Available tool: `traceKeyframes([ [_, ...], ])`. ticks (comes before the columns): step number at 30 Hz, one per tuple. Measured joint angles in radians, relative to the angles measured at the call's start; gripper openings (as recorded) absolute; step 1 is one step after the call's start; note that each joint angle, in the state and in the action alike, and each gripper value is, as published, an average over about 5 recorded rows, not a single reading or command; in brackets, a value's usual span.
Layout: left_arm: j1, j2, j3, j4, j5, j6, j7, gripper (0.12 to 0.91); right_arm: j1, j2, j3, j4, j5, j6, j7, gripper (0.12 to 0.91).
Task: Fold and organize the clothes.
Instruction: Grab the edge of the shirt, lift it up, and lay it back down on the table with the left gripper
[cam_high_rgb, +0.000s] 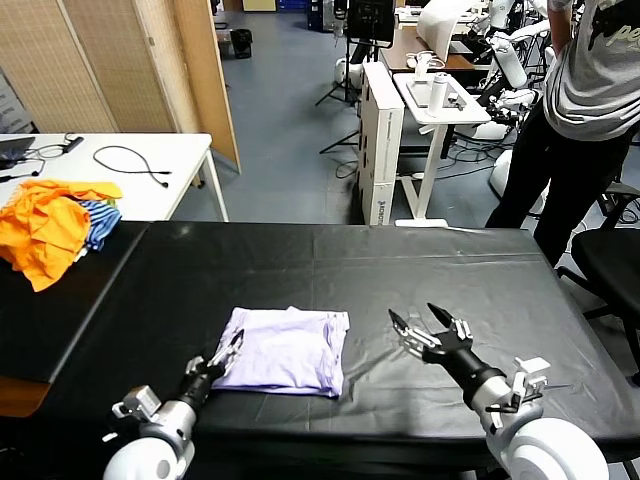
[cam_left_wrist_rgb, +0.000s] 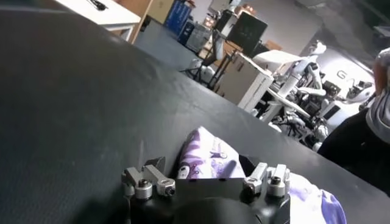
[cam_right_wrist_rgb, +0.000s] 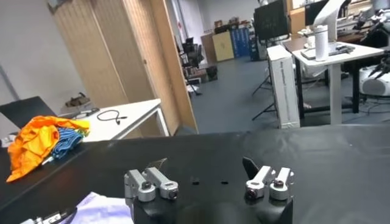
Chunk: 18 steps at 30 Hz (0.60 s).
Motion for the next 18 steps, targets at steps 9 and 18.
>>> traceKeyframes([
  [9,0.001,-0.001,-0.010,0.012,-0.065,0.018,-0.014,0.182,0.004,-0.002,0.001,-0.009,-0.002,0.000,0.002,0.907],
  [18,0.011,0.045,-0.021,-0.041,0.120,0.014,-0.021,0.176,-0.011,0.004,0.007,-0.019,-0.010,-0.010,0.011,0.907],
])
